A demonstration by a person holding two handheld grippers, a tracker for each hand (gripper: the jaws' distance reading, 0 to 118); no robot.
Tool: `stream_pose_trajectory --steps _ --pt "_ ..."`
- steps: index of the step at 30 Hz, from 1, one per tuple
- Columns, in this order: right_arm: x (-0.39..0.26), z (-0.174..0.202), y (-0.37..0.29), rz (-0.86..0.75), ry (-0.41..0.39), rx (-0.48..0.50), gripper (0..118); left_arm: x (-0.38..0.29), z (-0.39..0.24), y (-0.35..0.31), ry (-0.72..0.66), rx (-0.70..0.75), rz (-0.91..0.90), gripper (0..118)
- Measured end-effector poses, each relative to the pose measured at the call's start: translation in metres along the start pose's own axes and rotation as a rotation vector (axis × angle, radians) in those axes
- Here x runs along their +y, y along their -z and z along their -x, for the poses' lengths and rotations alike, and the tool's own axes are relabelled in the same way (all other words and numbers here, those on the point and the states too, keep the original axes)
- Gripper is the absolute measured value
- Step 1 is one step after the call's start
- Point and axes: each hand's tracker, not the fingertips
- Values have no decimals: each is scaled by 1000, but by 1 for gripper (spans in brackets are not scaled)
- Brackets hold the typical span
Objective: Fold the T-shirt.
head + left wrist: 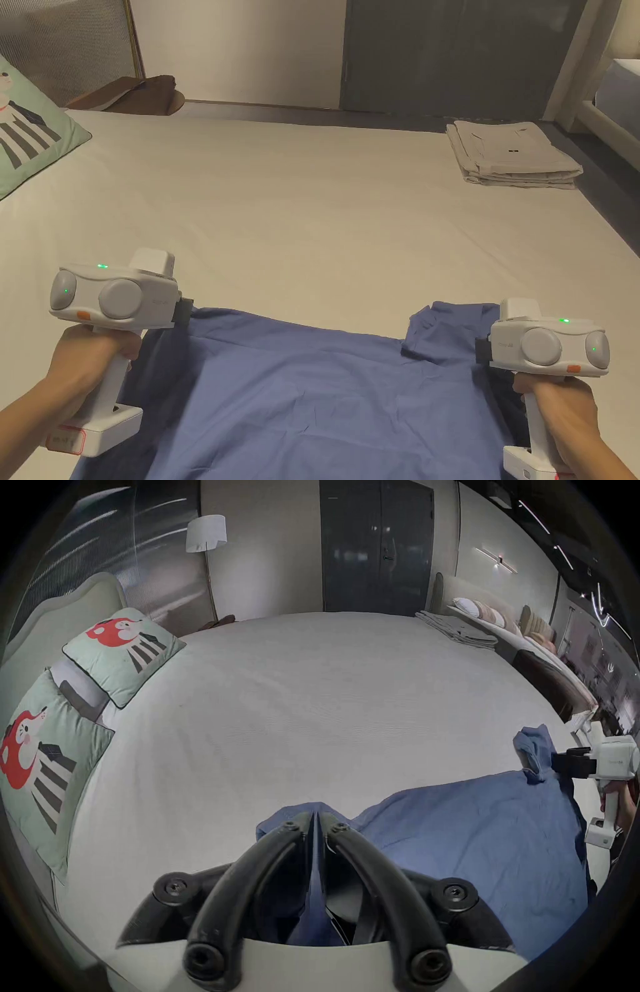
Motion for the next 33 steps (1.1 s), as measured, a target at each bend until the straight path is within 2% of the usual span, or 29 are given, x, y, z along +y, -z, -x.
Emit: stream_pose_trajectory --steps 2,6,11,15,23,33 --pt "3 -5 -2 -62 -24 -15 1 -2 1 -5 -11 4 -8 1" --pt "10 -12 -52 -185 -3 1 1 -3 2 -24 -48 -1 -57 1" --pt "36 -17 -109 -401 -57 -30 1 13 3 -76 -106 -31 -170 1" --pt "74 -2 -182 -584 -98 -59 1 49 0 -130 -72 -16 -297 1" --pt "154 13 -275 -879 -125 -106 1 136 0 -215 -84 48 -535 1" --pt "257 2 -337 -1068 -55 -119 1 235 9 -275 -138 126 -770 1"
